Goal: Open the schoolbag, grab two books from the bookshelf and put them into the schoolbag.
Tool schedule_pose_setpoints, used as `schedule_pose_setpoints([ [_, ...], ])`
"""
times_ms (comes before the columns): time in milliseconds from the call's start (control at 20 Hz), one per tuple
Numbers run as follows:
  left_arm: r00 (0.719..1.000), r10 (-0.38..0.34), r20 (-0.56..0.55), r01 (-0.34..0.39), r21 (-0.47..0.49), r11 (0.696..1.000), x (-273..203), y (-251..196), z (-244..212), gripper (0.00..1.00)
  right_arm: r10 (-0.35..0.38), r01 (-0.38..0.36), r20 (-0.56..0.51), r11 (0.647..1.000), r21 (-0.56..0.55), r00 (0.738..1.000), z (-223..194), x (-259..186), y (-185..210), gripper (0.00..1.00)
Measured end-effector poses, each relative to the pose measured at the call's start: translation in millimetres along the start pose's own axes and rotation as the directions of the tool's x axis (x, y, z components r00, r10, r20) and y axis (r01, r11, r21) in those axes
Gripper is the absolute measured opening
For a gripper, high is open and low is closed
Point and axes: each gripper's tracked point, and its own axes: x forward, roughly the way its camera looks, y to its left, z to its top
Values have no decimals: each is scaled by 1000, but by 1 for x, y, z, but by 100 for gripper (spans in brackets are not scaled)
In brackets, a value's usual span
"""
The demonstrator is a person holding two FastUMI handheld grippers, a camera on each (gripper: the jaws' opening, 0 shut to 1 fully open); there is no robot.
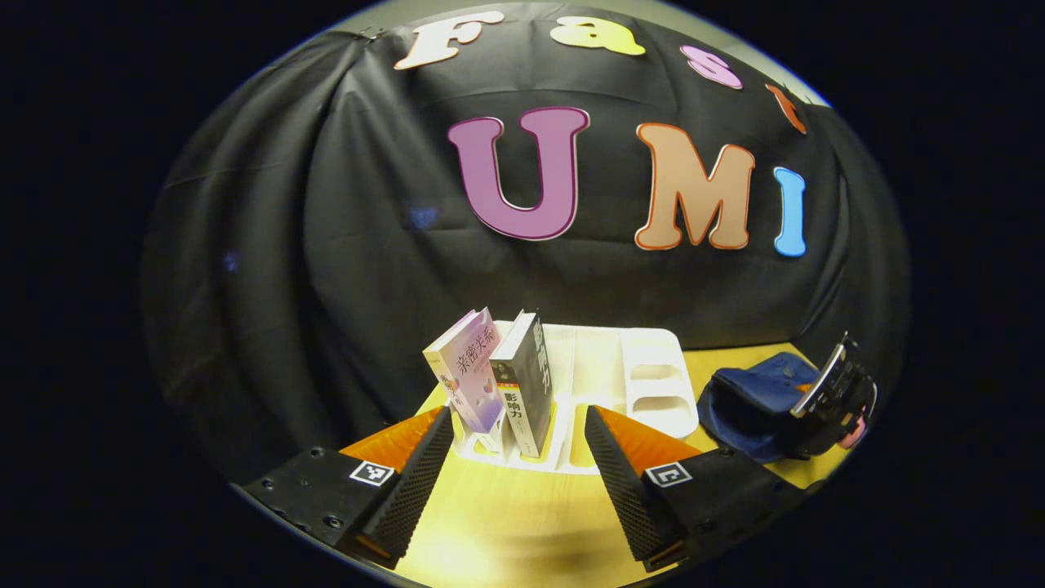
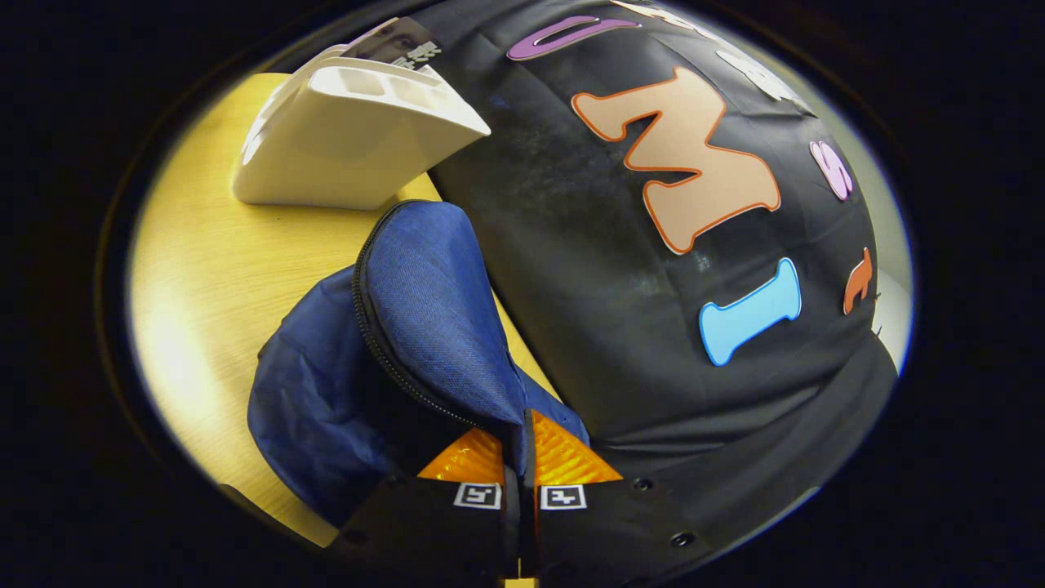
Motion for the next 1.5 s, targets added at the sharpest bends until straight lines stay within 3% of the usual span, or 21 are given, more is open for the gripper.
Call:
schedule_pose_setpoints([
  [100, 999, -40, -28, 41, 5, 999, 13, -1, 3, 95, 7, -7, -3, 1000, -7, 1000, 0, 3, -2, 2],
  [200, 994, -92, -56, 89, -52, 995, 27, -6, 7, 95, 8, -8, -3, 1000, -9, 1000, 0, 5, -4, 2],
  [500, 985, -122, -123, 112, -86, 990, 78, 10, 31, 95, 5, -5, -12, 1000, 14, 1000, -1, 2, -9, 2],
  [850, 928, -208, -308, 159, -177, 971, 135, 15, 36, 95, -5, 6, -10, 1000, 15, 1000, -4, -3, -15, 4],
  [900, 919, -213, -332, 164, -170, 972, 143, 16, 37, 91, -6, 6, -10, 1000, 14, 1000, -4, -4, -16, 5],
  [1000, 891, -218, -399, 177, -136, 975, 155, 19, 34, 90, -8, 8, -11, 1000, 18, 1000, -5, -6, -17, 4],
  [1250, 771, -207, -602, 215, -61, 975, 179, 23, 5, 92, -10, 10, -19, 1000, 17, 1000, -8, -7, -16, 2],
  [1500, 683, -210, -700, 254, -42, 966, 198, 10, -16, 77, -17, 18, -33, 1000, 23, 999, -8, -8, -17, 2],
])
